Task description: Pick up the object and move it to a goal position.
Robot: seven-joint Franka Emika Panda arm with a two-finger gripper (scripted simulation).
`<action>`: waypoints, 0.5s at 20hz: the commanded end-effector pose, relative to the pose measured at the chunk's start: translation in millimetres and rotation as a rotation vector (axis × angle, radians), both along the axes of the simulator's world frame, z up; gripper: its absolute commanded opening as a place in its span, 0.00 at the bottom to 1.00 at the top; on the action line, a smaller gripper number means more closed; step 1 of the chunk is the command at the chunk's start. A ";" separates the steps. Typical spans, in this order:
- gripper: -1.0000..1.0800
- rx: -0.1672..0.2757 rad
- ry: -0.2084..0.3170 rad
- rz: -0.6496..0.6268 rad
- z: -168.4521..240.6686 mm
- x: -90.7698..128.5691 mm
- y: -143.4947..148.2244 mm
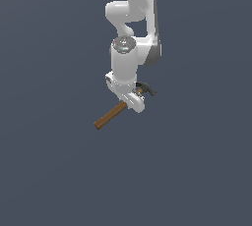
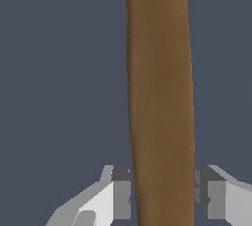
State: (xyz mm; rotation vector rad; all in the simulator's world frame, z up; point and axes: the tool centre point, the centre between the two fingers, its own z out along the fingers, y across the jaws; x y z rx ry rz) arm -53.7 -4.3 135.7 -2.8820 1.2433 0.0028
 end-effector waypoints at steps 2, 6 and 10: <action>0.00 0.001 -0.003 -0.001 34.7 -10.0 -18.0; 0.00 0.000 -0.002 -0.002 73.6 -21.9 -39.0; 0.00 -0.001 -0.001 -0.002 108.3 -32.0 -57.6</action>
